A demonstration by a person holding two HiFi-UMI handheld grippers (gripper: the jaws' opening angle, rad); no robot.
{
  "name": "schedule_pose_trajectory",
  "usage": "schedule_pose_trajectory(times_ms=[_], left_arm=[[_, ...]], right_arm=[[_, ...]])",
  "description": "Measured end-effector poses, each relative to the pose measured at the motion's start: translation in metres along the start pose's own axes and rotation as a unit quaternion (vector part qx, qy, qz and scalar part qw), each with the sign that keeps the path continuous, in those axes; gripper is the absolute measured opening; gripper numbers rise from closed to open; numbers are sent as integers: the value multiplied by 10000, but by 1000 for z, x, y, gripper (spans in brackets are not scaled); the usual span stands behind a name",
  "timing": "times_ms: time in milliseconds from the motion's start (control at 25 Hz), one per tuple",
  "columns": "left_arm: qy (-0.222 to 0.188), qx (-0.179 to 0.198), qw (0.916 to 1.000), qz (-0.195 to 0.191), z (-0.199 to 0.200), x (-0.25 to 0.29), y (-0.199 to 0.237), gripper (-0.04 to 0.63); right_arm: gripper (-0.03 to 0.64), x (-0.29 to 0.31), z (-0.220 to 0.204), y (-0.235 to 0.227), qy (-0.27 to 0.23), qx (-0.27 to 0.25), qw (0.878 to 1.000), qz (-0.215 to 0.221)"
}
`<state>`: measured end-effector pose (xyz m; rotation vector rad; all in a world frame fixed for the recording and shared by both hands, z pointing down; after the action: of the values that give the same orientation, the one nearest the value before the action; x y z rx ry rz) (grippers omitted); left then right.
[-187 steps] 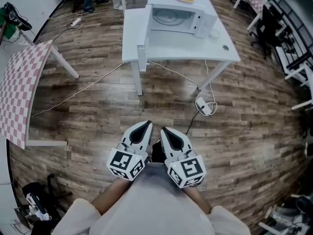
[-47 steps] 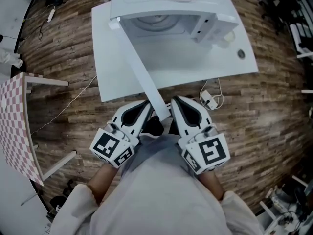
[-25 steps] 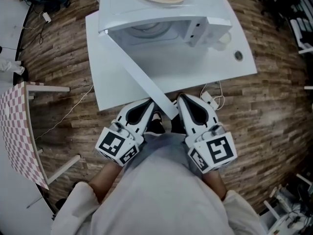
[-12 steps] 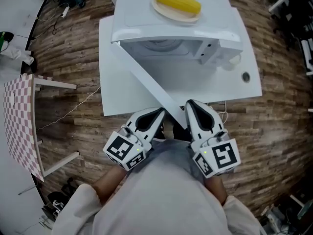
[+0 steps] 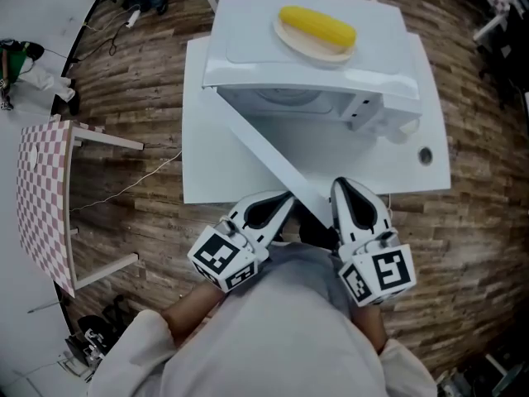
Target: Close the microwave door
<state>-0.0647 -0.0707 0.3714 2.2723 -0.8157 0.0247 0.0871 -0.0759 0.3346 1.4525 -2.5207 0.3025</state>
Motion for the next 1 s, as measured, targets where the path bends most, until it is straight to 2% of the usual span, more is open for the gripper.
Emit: schedule_pose_trajectory(times_ms=[1000], left_arm=[[-193, -111, 9998, 2, 10, 74, -16, 18]], right_arm=[[25, -3, 4, -76, -103, -116, 9998, 86]])
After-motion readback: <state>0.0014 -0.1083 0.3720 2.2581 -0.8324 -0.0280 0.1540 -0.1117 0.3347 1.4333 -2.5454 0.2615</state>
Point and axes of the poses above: the fingertips, and each gripper's own axes: x forward along the fingers, y to its left, z out of its top, the point moved 6 cm from there along -x, backward along the fingers, and after that the axes turned 15 degrees about -x, right-handed, at the moved point
